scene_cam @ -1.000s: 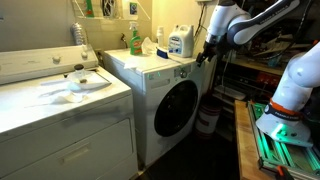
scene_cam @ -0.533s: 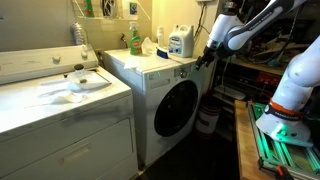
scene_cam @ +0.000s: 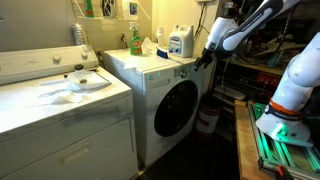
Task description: Turn the knob on the washing machine to the right.
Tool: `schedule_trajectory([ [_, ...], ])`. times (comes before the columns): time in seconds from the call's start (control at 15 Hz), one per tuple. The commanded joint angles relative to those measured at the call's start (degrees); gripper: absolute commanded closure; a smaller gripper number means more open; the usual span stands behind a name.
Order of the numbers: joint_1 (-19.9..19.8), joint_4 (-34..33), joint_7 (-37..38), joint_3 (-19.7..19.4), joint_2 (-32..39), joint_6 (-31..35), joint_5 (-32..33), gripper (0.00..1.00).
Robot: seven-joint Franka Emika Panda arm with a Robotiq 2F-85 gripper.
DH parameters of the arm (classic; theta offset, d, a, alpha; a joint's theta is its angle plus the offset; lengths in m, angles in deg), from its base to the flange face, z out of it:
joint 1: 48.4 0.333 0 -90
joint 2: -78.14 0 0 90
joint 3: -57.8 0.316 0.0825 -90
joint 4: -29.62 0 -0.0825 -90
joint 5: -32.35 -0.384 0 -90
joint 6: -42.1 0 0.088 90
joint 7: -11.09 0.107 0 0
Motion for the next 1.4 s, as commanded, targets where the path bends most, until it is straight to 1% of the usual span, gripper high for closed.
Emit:
schedule_trajectory([
  [0.0, -0.40, -3.98, -0.92, 0.34, 3.87, -1.15, -3.39, 0.00],
  [0.13, -0.85, -7.86, 0.48, 0.57, 7.34, -2.48, -3.34, 0.00],
  [0.27, 0.42, -11.96, -0.37, -0.32, 11.00, -4.55, -5.16, 0.00],
  [0.47, 2.60, -16.90, -3.38, -1.42, 15.96, -7.80, -10.70, 0.00],
  [0.6, 3.38, -19.54, -5.25, -1.72, 19.06, -8.31, -14.34, 0.00],
  [0.67, 3.68, -20.71, -6.48, -1.79, 20.39, -8.37, -16.35, 0.00],
  [0.8, 3.99, -22.58, -7.13, -2.03, 22.95, -7.23, -18.29, 0.00],
  [1.13, 4.42, -26.36, -8.04, -2.68, 27.60, -6.42, -20.01, 0.00],
  [1.33, 4.28, -27.85, -9.74, -2.52, 29.25, -7.27, -20.93, 0.00],
])
